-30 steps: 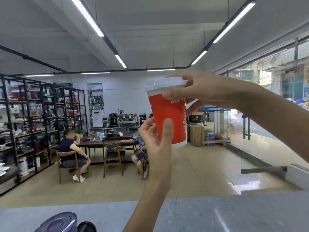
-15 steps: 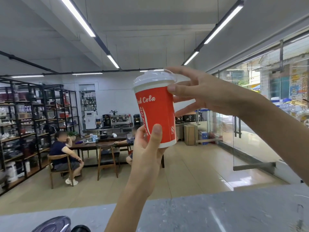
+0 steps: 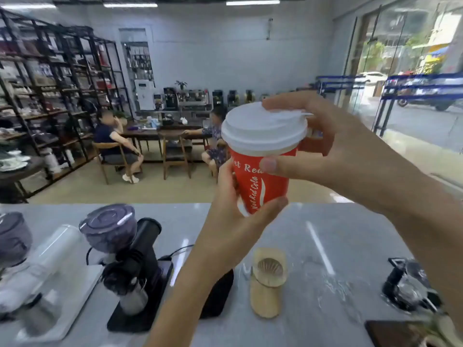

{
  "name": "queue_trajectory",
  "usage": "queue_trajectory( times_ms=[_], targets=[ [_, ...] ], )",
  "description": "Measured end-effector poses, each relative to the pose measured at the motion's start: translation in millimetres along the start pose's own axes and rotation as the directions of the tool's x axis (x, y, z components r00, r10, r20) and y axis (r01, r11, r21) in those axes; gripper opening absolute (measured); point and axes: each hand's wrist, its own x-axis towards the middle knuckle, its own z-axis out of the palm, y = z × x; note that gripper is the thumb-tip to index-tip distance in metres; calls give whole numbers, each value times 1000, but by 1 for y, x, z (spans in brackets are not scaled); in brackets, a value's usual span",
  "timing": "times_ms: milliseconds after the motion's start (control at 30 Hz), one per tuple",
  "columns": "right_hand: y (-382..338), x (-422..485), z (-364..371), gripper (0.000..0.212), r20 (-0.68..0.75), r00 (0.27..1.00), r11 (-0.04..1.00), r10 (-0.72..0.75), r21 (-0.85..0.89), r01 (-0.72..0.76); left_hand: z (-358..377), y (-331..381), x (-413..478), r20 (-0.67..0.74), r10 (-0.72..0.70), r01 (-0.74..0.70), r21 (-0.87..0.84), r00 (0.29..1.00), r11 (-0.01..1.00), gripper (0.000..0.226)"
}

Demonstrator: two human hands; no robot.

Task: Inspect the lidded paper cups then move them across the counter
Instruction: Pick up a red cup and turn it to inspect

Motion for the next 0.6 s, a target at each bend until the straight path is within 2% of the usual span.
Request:
queue_trajectory(
  times_ms=[100,167,267,333,367,500,533,600],
  targets=[
    [45,-64,63,69,85,992,978,94,176,-107,-7,-51,-72,9,-190,189,17,982,982,78],
    [75,-114,108,73,133,968,939,214,246,-242,-11,-90,-130,58,-350,348,41,935,936,83],
    [110,-186,174,79,229,894,869,385,237,-435,-12,-146,-219,99,-594,579,142,799,803,88],
    [131,-228,207,81,275,823,812,498,187,-554,-7,-177,-271,132,-712,692,170,690,702,82],
    [141,-247,219,80,299,782,781,547,156,-605,-3,-189,-290,143,-741,721,172,656,672,78],
    [173,-286,242,74,382,659,679,648,104,-727,11,-213,-317,127,-782,770,135,611,623,55],
    [179,-286,244,72,377,649,668,661,98,-738,12,-217,-315,148,-771,760,134,619,636,50],
    [192,-276,247,76,328,691,723,643,37,-690,12,-228,-305,142,-736,726,124,662,677,55]
  ],
)
